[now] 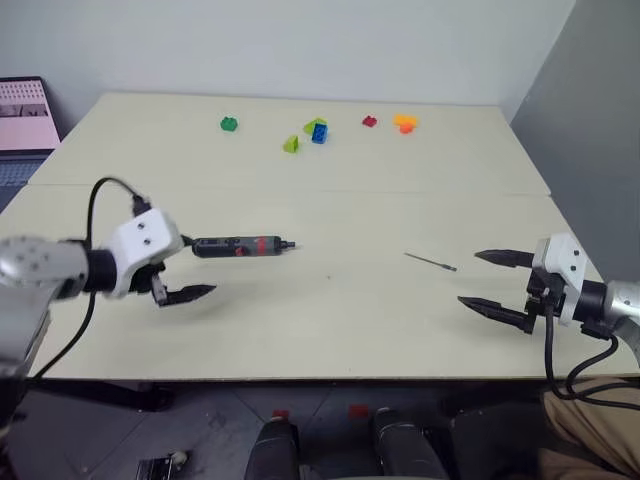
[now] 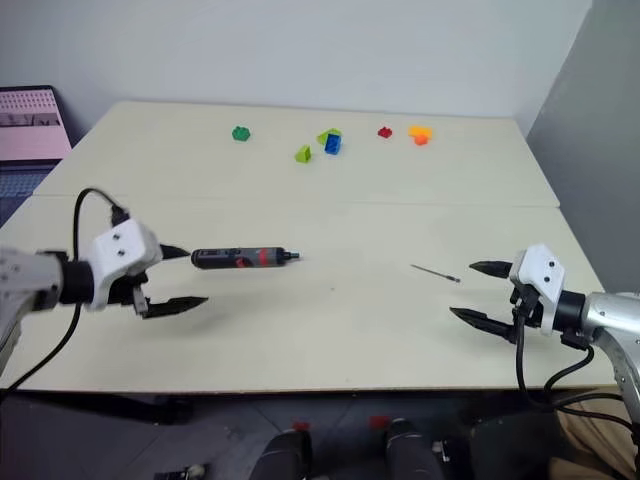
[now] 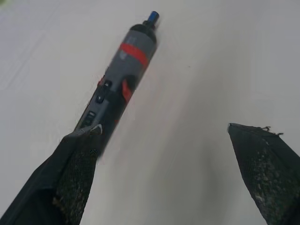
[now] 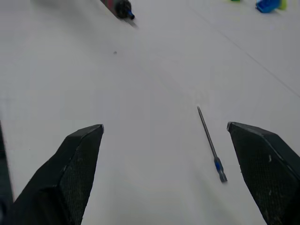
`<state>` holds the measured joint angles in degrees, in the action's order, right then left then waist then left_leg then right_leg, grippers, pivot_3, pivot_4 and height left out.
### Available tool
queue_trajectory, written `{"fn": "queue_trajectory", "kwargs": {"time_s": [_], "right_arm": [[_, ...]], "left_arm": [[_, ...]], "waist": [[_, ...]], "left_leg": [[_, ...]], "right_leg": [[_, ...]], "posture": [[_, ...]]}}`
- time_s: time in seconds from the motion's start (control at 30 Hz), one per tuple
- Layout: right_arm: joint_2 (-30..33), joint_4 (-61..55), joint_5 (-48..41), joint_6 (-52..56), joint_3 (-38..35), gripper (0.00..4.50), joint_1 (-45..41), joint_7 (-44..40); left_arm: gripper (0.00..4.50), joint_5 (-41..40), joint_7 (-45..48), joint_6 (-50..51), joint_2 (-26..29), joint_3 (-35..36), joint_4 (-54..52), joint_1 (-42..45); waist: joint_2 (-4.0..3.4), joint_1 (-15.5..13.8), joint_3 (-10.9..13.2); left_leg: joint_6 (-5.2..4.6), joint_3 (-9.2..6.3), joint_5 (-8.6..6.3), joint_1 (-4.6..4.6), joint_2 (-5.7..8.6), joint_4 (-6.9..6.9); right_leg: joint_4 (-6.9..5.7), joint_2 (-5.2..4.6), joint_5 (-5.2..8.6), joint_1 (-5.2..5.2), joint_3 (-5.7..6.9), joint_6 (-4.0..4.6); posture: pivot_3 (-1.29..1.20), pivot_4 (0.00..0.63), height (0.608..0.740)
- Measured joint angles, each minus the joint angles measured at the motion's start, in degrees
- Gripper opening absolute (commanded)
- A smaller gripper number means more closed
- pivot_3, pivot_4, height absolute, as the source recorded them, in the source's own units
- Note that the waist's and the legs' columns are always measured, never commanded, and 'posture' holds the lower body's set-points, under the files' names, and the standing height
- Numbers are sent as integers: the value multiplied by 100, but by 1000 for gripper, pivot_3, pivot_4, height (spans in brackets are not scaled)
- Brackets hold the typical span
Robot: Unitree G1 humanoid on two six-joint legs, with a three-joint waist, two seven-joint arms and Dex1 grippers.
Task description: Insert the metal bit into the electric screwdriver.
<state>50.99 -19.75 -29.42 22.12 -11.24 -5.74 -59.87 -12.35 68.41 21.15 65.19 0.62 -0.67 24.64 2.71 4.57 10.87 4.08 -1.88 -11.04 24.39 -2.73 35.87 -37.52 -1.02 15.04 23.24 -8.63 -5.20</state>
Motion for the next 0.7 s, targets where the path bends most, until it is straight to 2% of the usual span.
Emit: {"fn": "queue_trajectory", "kwargs": {"time_s": [0.03, 0.1, 0.27, 0.53, 0.7], "right_arm": [[7, -222, -134, 117, 30, 4451, -18, -16], [21, -345, -229, 236, 87, 4451, -28, -33], [48, -780, -567, 610, 194, 4451, -40, -97], [-33, -1314, -794, 1145, 455, 4451, -230, 279], [-242, -1583, -1048, 1540, 563, 4451, -286, 679]], "left_arm": [[4500, 195, 265, -185, -54, -360, 364, 578], [4500, 391, 486, -338, -163, -652, 752, 1044], [4500, 1058, 1113, -843, -876, -1578, 2080, 2408], [4500, 2120, 1308, -1989, -2098, -2469, 4231, 3669], [4500, 2608, 1090, -2648, -2631, -2695, 5409, 4141]], "waist": [[1, 2, -1], [1, 0, -1], [1, -26, 0], [2, -34, -1], [2, -31, 0]], "left_leg": [[0, -1, 0, -1, 0, 3], [0, -1, 0, 3, 1, 3], [-1, -14, 0, 10, 1, 13], [-1, -30, 1, 17, 1, 21], [-2, -41, 1, 31, 1, 21]], "right_leg": [[-4, 0, 1, -3, 1, -1], [-9, 0, 2, 0, 0, -3], [-21, 8, 4, 4, 4, -7], [-32, 15, -12, 4, 4, -35], [-32, 20, -16, 12, 7, -42]], "posture": [[0, 150, 740], [0, 150, 740], [0, 150, 740], [0, 150, 740], [0, 150, 740]]}}
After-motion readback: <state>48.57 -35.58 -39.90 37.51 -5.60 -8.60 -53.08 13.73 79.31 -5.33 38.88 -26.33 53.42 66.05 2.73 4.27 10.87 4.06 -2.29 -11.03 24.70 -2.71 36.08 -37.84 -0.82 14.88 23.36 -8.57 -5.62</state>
